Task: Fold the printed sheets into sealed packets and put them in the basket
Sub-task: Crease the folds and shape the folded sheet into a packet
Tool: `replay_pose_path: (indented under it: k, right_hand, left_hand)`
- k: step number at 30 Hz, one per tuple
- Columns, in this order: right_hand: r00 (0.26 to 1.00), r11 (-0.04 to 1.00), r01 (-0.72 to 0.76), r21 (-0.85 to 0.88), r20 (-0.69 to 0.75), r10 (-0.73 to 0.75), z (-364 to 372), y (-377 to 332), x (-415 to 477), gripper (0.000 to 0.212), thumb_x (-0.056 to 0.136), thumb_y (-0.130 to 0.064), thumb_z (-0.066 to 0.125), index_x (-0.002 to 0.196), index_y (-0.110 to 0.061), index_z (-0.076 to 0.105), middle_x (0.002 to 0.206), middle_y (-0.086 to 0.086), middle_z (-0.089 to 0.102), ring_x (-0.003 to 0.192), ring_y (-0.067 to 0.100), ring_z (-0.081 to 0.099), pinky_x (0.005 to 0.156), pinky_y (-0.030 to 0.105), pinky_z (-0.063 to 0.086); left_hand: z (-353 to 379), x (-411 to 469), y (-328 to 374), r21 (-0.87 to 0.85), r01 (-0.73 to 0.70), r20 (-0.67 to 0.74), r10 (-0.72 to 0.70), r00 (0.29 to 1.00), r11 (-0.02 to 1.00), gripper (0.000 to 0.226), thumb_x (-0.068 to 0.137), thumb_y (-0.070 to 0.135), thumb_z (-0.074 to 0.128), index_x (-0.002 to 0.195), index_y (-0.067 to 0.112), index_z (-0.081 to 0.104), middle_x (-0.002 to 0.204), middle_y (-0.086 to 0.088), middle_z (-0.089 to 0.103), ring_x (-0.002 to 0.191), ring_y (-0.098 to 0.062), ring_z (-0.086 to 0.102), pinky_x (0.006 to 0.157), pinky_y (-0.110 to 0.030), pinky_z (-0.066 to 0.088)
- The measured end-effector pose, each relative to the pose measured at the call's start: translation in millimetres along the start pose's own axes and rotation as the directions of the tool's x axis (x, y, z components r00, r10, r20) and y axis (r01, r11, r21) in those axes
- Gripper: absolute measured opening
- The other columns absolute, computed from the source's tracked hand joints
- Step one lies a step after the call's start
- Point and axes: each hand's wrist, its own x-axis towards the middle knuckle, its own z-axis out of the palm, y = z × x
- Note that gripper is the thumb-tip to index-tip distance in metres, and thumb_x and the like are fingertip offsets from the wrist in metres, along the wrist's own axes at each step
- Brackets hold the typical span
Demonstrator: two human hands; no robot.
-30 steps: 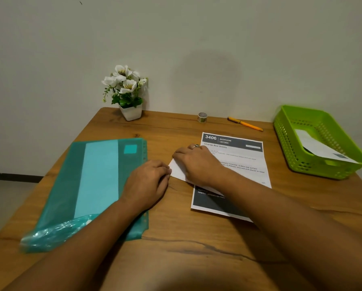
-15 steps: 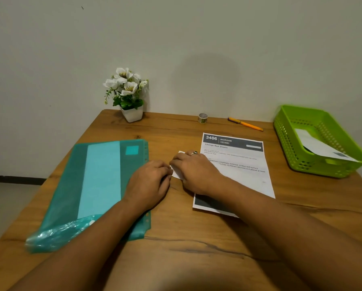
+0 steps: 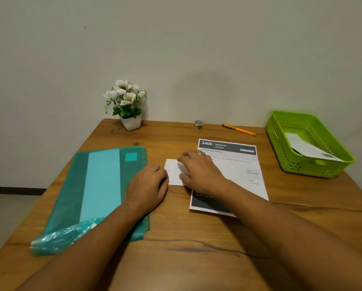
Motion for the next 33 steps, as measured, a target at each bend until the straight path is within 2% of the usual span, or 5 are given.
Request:
replay_pose_path:
  k: [8, 15, 19, 24, 33]
  right_hand:
    - [0.999, 0.997, -0.033, -0.068, 0.018, 0.034, 15, 1, -22, 0.039, 0.105, -0.039, 0.045, 0.135, -0.017, 0.056, 0.141, 0.009, 0.054, 0.127, 0.030, 0.048, 0.107, 0.048, 0.041]
    - [1.000, 0.997, -0.011, -0.072, 0.015, 0.012, 20, 1, -26, 0.040, 0.106, -0.038, 0.041, 0.139, -0.017, 0.050, 0.144, 0.008, 0.051, 0.129, 0.029, 0.047, 0.107, 0.047, 0.039]
    - [1.000, 0.997, -0.016, -0.074, -0.007, 0.016, 21, 1, -25, 0.044, 0.105, -0.037, 0.041, 0.141, -0.015, 0.049, 0.141, 0.009, 0.052, 0.126, 0.031, 0.048, 0.104, 0.048, 0.039]
    - [0.999, 0.994, -0.007, -0.105, -0.034, 0.004, 26, 7, -21, 0.052, 0.103, -0.038, 0.035, 0.144, -0.010, 0.049, 0.143, 0.012, 0.053, 0.126, 0.032, 0.048, 0.104, 0.048, 0.039]
    - [0.999, 0.999, -0.004, -0.043, 0.045, 0.006, 43, 32, -18, 0.072, 0.108, -0.052, 0.021, 0.165, -0.009, 0.013, 0.173, 0.011, 0.010, 0.160, 0.026, 0.004, 0.129, 0.048, 0.003]
  left_hand:
    - [-2, -1, 0, -0.009, -0.015, -0.021, 0.015, 1.000, 1.000, 0.012, 0.096, 0.032, 0.064, 0.101, 0.022, 0.069, 0.094, 0.007, 0.061, 0.084, -0.008, 0.050, 0.065, -0.026, 0.042]
    - [2, 14, 9, 0.011, -0.048, 0.088, 0.047, 0.995, 0.999, 0.031, 0.099, 0.032, 0.061, 0.127, 0.023, 0.069, 0.129, 0.002, 0.065, 0.120, -0.014, 0.055, 0.098, -0.035, 0.048]
    - [16, 34, 32, 0.042, 0.041, 0.260, -0.050, 0.964, 0.998, 0.048, 0.107, 0.033, 0.043, 0.153, 0.023, 0.043, 0.159, 0.001, 0.042, 0.148, -0.018, 0.034, 0.124, -0.043, 0.023]
    - [30, 37, 29, 0.082, 0.077, 0.327, -0.099, 0.940, 0.994, 0.054, 0.111, 0.037, 0.026, 0.163, 0.023, 0.021, 0.170, 0.003, 0.019, 0.157, -0.016, 0.011, 0.126, -0.041, 0.002]
    - [33, 39, 28, 0.119, 0.067, 0.371, -0.107, 0.922, 0.991, 0.065, 0.103, 0.044, 0.011, 0.164, 0.022, 0.013, 0.172, 0.003, 0.010, 0.158, -0.015, 0.003, 0.126, -0.040, -0.002]
